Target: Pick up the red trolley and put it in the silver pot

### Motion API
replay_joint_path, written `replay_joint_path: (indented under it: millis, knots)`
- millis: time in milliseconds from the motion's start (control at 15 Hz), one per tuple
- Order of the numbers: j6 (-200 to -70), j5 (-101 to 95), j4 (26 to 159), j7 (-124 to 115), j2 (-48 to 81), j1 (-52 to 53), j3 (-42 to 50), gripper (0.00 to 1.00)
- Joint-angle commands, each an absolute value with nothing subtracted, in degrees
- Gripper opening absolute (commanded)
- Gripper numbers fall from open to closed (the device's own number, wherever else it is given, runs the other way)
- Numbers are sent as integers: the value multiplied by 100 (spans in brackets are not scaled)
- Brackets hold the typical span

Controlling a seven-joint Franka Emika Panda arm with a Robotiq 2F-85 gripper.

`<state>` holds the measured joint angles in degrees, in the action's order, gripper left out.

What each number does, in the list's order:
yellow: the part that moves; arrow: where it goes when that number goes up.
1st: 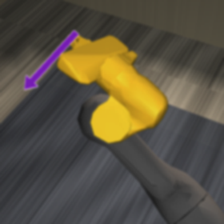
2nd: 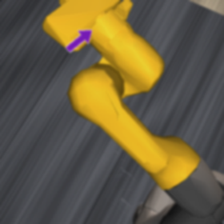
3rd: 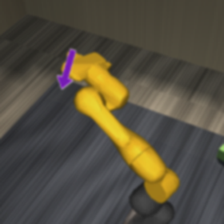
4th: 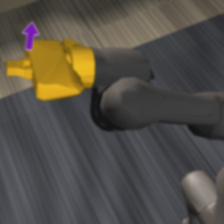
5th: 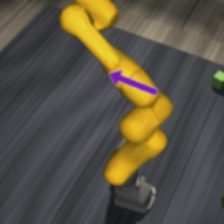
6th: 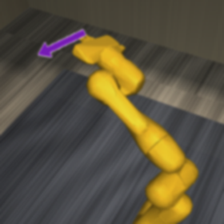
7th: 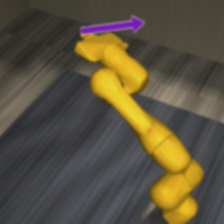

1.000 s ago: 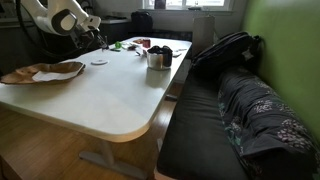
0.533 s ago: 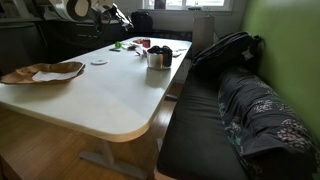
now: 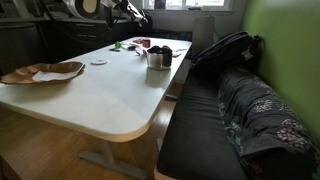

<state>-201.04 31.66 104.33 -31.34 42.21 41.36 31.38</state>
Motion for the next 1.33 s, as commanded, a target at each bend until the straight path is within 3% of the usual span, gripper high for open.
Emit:
replay_joint_path:
  millis: [0,333,867,1133,1267]
  knots:
    - [-19763,3630,10155,-2845,4803,4543,4130,1]
    - [-18645,3190,9941,-2782,4772,4187,4096,1]
    - [-17394,3266,9363,-3117,5457,4336,4949,1]
    - [-17094,3085,9100,-2397,5250,3909,4294,1]
    - [-17067,2046,8989,-2274,4981,3445,3725,1]
